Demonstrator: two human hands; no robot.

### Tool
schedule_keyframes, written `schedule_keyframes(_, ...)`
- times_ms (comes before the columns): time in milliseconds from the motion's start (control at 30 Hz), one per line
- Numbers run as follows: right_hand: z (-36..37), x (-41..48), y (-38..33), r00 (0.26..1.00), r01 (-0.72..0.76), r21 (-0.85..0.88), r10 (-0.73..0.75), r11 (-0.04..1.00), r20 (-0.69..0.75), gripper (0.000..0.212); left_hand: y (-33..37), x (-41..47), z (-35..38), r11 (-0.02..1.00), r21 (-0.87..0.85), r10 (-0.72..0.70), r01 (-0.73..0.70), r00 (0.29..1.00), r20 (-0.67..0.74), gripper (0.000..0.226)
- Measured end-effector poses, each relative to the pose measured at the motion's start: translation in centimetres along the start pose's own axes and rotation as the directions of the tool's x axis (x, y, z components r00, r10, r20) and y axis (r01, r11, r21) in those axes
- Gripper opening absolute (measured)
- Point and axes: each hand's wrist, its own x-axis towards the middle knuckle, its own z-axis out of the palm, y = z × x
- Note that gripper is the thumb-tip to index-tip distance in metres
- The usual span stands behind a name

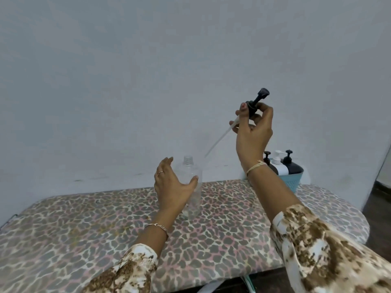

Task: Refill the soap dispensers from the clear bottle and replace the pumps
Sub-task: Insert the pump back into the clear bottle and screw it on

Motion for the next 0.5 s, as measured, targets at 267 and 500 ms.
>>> schedule_keyframes(267,3.7,0.5,-0.5,0.995,0.018,-0.016,-0.016,1.000,0.099,0.029,-1.3,1.9,-0.1,0.997,0.067,-0.042,0.030,0.981,0.192,0.100)
schedule_keyframes(500,4.9,0.6,1.2,0.987,0.019,-0.070,-0.007,0.997,0.161,0.030,-1.2,3.0,0.9,0.998,0.058,0.001,-0.012,0.983,0.185,0.097)
